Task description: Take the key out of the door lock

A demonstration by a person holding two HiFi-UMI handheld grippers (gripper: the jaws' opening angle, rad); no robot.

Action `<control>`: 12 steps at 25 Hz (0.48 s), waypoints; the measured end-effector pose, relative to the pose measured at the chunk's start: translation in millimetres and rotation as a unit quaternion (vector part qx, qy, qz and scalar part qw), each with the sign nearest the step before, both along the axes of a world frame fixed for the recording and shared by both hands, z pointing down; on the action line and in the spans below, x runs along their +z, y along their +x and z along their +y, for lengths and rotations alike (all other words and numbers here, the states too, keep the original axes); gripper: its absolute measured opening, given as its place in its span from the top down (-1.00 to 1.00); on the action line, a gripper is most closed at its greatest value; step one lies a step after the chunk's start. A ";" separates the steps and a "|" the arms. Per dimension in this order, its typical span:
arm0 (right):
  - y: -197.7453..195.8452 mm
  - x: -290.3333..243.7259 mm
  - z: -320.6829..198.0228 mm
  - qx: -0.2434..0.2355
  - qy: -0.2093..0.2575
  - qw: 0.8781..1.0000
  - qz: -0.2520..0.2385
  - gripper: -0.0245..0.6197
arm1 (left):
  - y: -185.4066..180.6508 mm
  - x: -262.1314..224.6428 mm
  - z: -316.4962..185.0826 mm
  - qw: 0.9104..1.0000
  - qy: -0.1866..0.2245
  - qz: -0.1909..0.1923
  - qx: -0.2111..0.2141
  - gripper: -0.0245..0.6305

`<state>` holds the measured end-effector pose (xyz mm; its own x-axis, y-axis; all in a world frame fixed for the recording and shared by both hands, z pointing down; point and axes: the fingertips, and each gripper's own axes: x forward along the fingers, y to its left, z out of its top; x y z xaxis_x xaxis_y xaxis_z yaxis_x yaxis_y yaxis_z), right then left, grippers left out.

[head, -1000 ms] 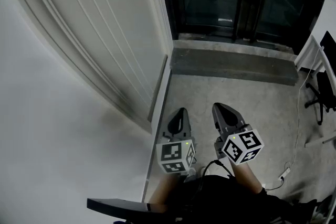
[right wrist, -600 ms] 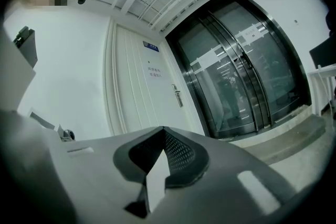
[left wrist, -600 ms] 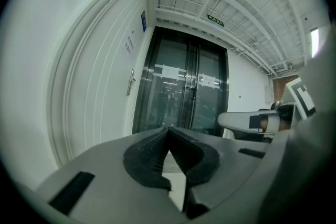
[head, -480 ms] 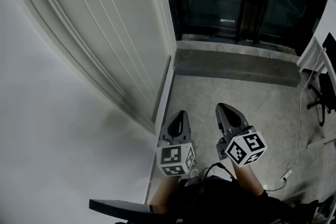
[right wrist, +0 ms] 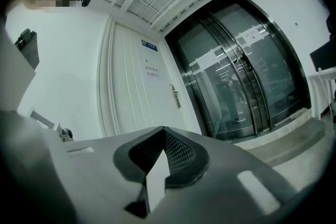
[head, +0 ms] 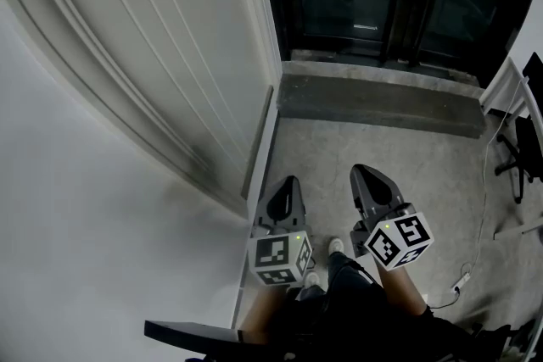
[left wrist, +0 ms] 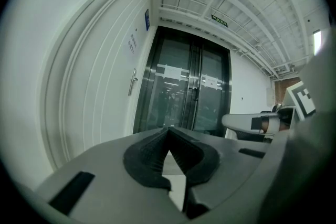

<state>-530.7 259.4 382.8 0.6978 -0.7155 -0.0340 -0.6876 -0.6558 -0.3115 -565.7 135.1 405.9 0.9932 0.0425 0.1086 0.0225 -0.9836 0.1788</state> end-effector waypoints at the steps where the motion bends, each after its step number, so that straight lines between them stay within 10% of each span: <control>1: 7.7 -0.5 -1.7 -0.005 0.001 1.000 0.002 0.92 | 7.8 0.8 -0.6 1.000 0.000 0.000 -0.003 0.93; 12: 107.9 -12.1 -2.8 -0.054 -0.002 0.998 0.020 0.92 | 111.0 -9.5 16.5 1.000 0.000 0.012 -0.023 0.93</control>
<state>-422.9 256.6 370.8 0.6148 -0.7866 -0.0569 -0.7660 -0.5784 -0.2804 -454.7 151.6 396.5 0.9964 -0.0041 0.0846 -0.0191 -0.9839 0.1778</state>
